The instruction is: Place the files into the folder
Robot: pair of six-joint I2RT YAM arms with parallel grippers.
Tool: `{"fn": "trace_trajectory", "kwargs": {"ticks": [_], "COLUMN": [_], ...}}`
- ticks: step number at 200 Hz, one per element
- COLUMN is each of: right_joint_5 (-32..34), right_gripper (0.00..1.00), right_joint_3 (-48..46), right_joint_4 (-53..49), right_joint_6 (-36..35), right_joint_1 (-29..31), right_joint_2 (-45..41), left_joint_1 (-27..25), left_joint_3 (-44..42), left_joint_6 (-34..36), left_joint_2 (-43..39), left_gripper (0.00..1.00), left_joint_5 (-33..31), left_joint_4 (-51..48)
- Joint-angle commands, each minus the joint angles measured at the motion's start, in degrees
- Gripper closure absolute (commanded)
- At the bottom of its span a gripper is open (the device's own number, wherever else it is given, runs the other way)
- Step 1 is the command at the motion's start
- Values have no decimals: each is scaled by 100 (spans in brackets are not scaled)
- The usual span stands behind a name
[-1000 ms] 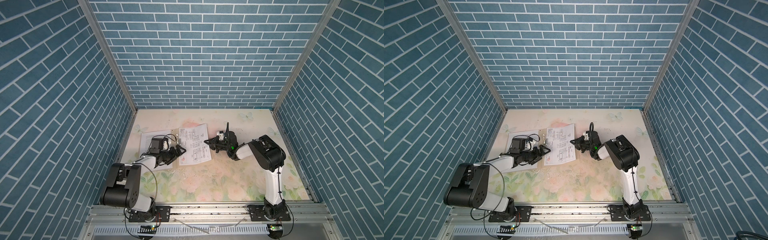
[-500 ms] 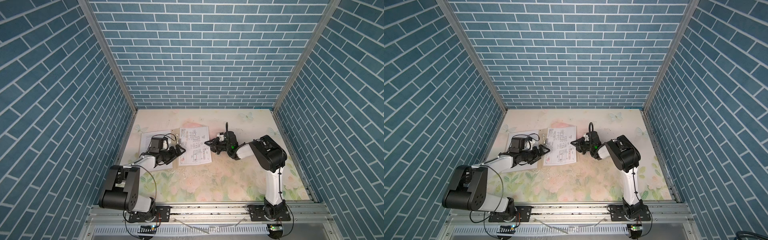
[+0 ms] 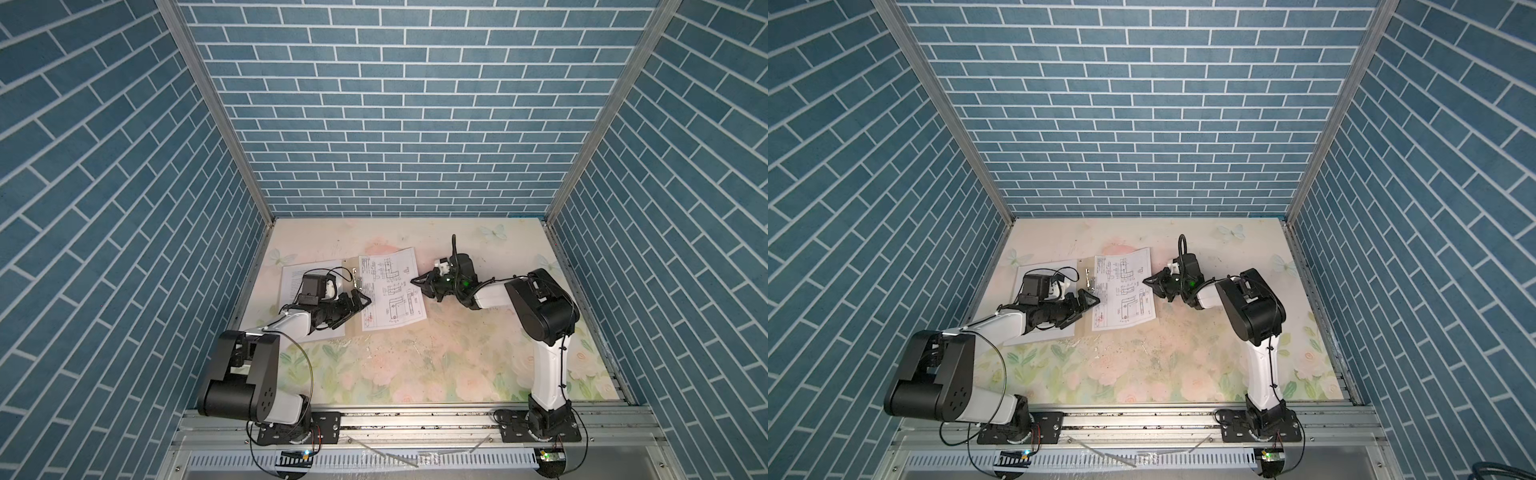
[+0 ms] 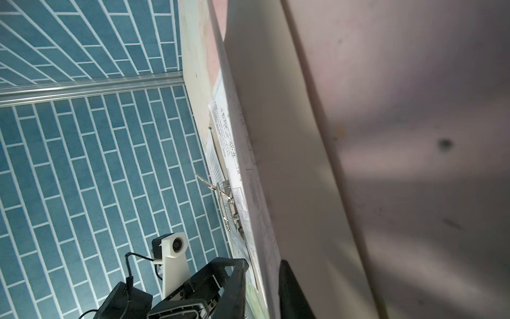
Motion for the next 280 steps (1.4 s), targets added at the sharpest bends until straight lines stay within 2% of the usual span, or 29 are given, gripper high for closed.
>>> {"fn": "trace_trajectory", "kwargs": {"ticks": [1,229,280], "right_joint_5": [-166,-259,-168], "right_gripper": [78,75,61], "right_joint_3": [173,714,849], "right_joint_4": [-231,-1540,-1997], "right_joint_6": [-231,-849,-1113], "right_joint_1": [4,12,-7], "right_joint_2": [-8,9,-78], "left_joint_1": [27,26,26], "left_joint_3": [76,62,111], "left_joint_6": [79,79,97], "left_joint_2": [-57,-67,-59], "left_gripper": [0,0,0], "left_joint_5": [-32,-41,-93], "left_joint_4": [-36,-9,-53]}}
